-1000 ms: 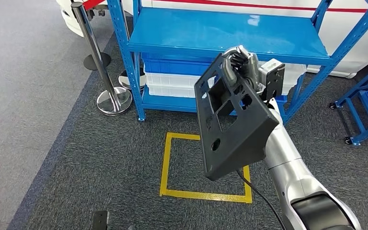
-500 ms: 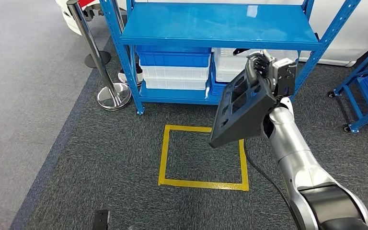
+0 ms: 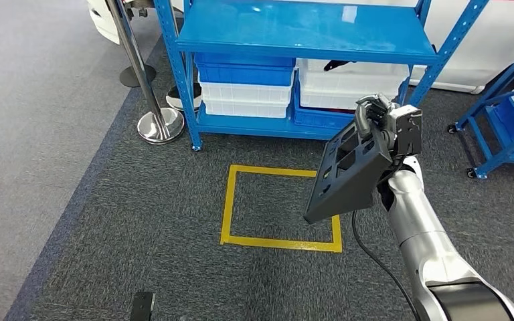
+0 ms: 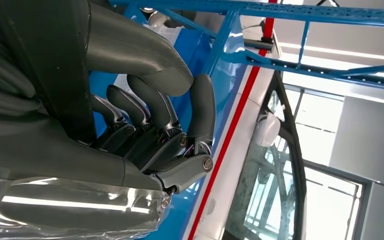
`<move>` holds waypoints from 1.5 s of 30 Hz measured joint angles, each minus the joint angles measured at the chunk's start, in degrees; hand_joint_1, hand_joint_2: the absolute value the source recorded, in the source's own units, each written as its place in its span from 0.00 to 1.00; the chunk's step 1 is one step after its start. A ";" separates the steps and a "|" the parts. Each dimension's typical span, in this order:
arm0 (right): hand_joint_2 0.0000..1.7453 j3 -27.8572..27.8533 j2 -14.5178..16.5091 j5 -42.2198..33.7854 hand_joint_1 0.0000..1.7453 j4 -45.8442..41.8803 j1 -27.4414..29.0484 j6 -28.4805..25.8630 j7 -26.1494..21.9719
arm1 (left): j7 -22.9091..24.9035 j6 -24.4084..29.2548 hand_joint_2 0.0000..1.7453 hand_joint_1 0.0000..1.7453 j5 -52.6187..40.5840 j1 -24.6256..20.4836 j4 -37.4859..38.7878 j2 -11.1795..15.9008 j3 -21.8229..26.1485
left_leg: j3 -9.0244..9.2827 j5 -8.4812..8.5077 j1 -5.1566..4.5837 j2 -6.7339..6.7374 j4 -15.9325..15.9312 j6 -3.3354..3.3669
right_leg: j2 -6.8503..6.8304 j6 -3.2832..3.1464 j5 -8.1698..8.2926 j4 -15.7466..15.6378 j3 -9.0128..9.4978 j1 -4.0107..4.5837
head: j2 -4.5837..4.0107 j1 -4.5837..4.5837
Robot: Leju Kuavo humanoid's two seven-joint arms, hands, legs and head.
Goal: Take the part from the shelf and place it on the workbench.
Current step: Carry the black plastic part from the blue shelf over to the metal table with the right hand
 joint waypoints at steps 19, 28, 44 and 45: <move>1.00 -3.16 0.44 1.73 1.00 -8.71 4.05 1.65 -1.33 | 1.11 -2.30 1.00 0.00 -0.01 2.09 0.38 0.40 -0.01 | -1.32 -5.40 -0.12 -3.14 9.42 -0.96 | 3.65 -4.15 6.33 -15.13 6.85 1.60 | 0.00 0.15; 1.00 -2.55 -0.71 14.07 1.00 -6.84 -6.09 -3.94 2.46 | 3.89 -0.37 1.00 0.00 0.68 2.63 0.99 0.54 0.04 | 2.93 -1.98 0.05 -1.64 -0.59 0.04 | 1.55 -1.17 2.71 -7.89 2.11 0.70 | 0.00 0.23; 1.00 1.44 -0.77 31.16 1.00 4.00 -13.15 -12.17 7.02 | 4.76 0.37 1.00 0.00 1.26 3.51 1.62 0.77 0.20 | -3.54 -9.91 0.56 0.03 13.54 -3.26 | 0.75 -3.18 6.92 -15.79 6.50 0.15 | 0.00 0.21; 1.00 1.75 -0.75 31.74 1.00 4.73 -13.54 -12.98 6.99 | 4.76 0.41 1.00 0.00 1.28 3.70 1.71 0.77 0.21 | -5.00 -11.13 0.55 -0.38 16.96 -3.21 | 1.41 -3.29 7.01 -15.75 6.36 0.30 | 0.00 0.21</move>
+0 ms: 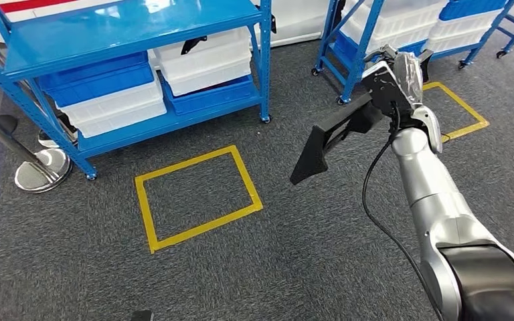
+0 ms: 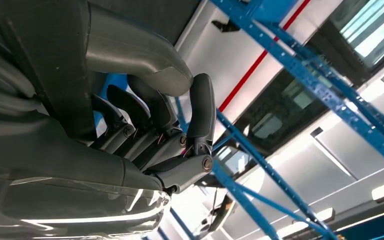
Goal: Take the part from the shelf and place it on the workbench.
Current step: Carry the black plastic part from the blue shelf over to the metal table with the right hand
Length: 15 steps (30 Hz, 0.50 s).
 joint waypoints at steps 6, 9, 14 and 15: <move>1.00 2.49 0.09 7.11 1.00 3.48 -2.38 -6.41 3.12 | -0.05 0.12 1.00 0.00 0.02 0.62 0.25 0.08 0.03 | 6.19 6.89 0.10 -4.39 -12.42 1.29 | 4.27 0.50 0.42 0.51 -0.58 0.31 | 0.01 0.00; 1.00 4.18 0.07 13.95 1.00 5.66 -3.72 -8.99 8.58 | -0.08 0.16 1.00 0.00 -0.01 0.69 0.35 0.10 0.04 | 7.08 7.06 0.03 -4.24 -14.44 1.55 | 6.35 1.75 1.15 0.29 -1.30 -0.08 | 0.01 0.02; 1.00 5.61 -0.63 22.96 1.00 10.30 -6.40 -10.01 15.51 | 0.27 0.19 1.00 0.00 -0.26 0.49 0.36 -0.23 0.04 | 7.03 8.18 0.11 -0.66 -15.68 2.94 | -0.30 2.97 -4.13 9.66 -6.14 0.08 | 0.00 0.19; 1.00 5.75 -0.69 24.23 1.00 11.46 -6.93 -10.16 16.34 | 0.41 0.23 1.00 0.00 -0.31 0.54 0.36 -0.26 0.04 | 6.95 8.19 0.07 0.11 -15.66 2.96 | -0.84 3.20 -5.58 13.40 -7.83 -0.03 | 0.00 0.19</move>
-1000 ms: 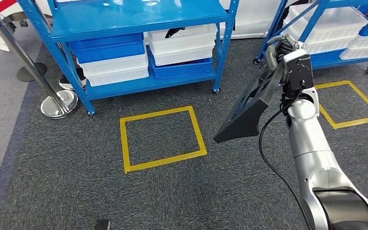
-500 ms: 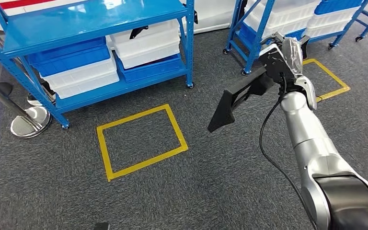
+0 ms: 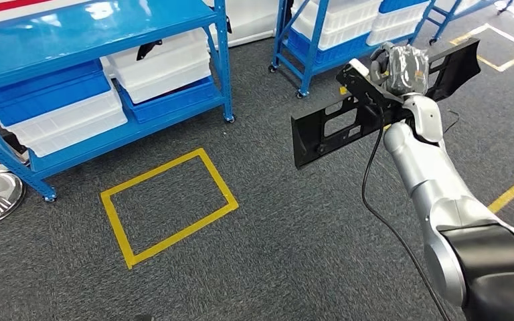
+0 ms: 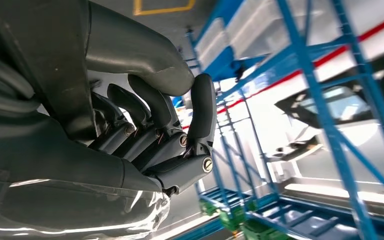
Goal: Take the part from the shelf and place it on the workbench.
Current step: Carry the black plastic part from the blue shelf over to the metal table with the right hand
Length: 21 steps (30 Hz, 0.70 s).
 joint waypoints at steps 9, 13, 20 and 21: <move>1.00 0.11 -3.03 5.30 1.00 8.42 -3.89 -0.32 1.50 | 0.43 0.73 1.00 0.00 -0.15 -0.06 0.01 -0.38 0.00 | 0.29 -0.96 -1.04 5.98 0.44 -1.40 | -4.61 -1.39 5.97 -13.52 7.28 1.01 | 0.01 -0.03; 1.00 0.17 -4.08 7.16 1.00 10.51 -4.62 -0.58 1.97 | 0.72 0.75 1.00 0.00 -0.08 -0.04 0.01 -0.36 0.00 | -1.64 -4.84 -0.62 2.44 5.58 -2.33 | -1.81 -2.71 6.51 -13.91 7.13 0.37 | 0.00 -0.03; 1.00 0.94 -4.22 9.23 1.00 12.97 -3.87 -2.20 1.76 | 0.69 0.85 1.00 0.00 0.24 0.22 0.19 -0.29 0.02 | -3.26 -3.55 -0.45 -2.25 8.69 -1.75 | 4.57 -2.97 6.53 -13.29 6.91 0.44 | 0.00 -0.03; 1.00 1.07 -4.23 9.40 1.00 13.11 -3.85 -2.46 1.74 | 0.62 0.82 1.00 0.00 0.23 0.22 0.20 -0.29 0.02 | -1.71 -2.19 -0.31 -3.45 5.09 -1.62 | 5.34 -2.78 6.52 -13.09 6.77 0.45 | 0.00 -0.02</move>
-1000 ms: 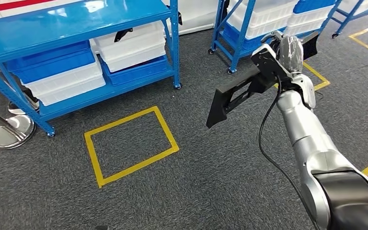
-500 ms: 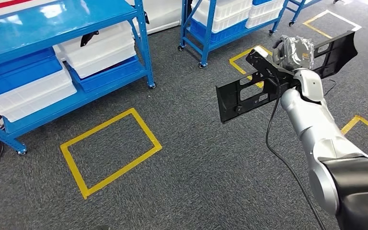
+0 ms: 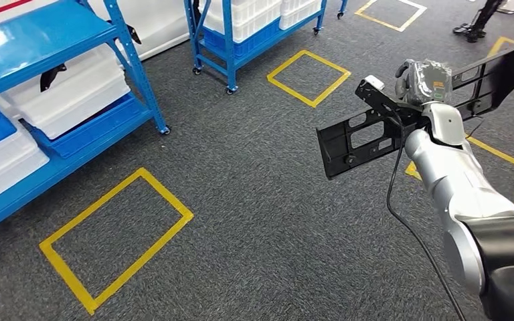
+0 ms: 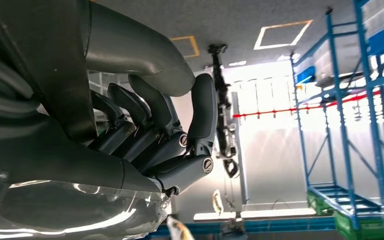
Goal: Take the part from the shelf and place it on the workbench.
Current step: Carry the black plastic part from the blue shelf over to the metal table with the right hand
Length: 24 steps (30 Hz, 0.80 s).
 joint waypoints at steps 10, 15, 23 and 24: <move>1.00 0.91 -0.67 2.43 1.00 0.36 1.18 -0.67 1.37 | -0.22 -0.20 1.00 0.00 -0.36 -0.12 0.02 -0.18 0.02 | 2.09 1.82 -0.13 3.87 -5.24 2.08 | -5.53 2.83 -6.15 14.01 -7.73 -0.55 | 0.00 0.13; 1.00 1.65 -0.46 3.69 1.00 -0.02 1.41 -0.67 3.04 | -0.13 -0.36 1.00 0.00 -0.67 -0.16 0.02 -0.25 0.02 | 2.39 1.14 -0.43 7.31 -4.95 1.47 | -8.88 2.68 -0.83 3.41 -1.58 -0.39 | 0.00 0.13; 1.00 1.77 -0.19 4.55 1.00 -0.75 1.31 -0.21 4.41 | 0.31 -0.30 1.00 0.00 -0.73 -0.02 0.03 -0.55 0.02 | 0.14 -4.01 -0.40 4.80 1.95 -0.57 | -6.24 -0.01 0.25 -1.17 0.49 -0.07 | 0.00 0.11; 1.00 1.77 0.04 4.65 1.00 -0.79 1.27 0.00 4.56 | 0.37 -0.25 1.00 0.00 -0.69 0.14 0.03 -0.53 0.02 | -1.80 -5.96 -0.35 3.74 6.15 -0.57 | -5.53 -0.23 0.24 -1.15 0.47 -0.03 | 0.00 0.10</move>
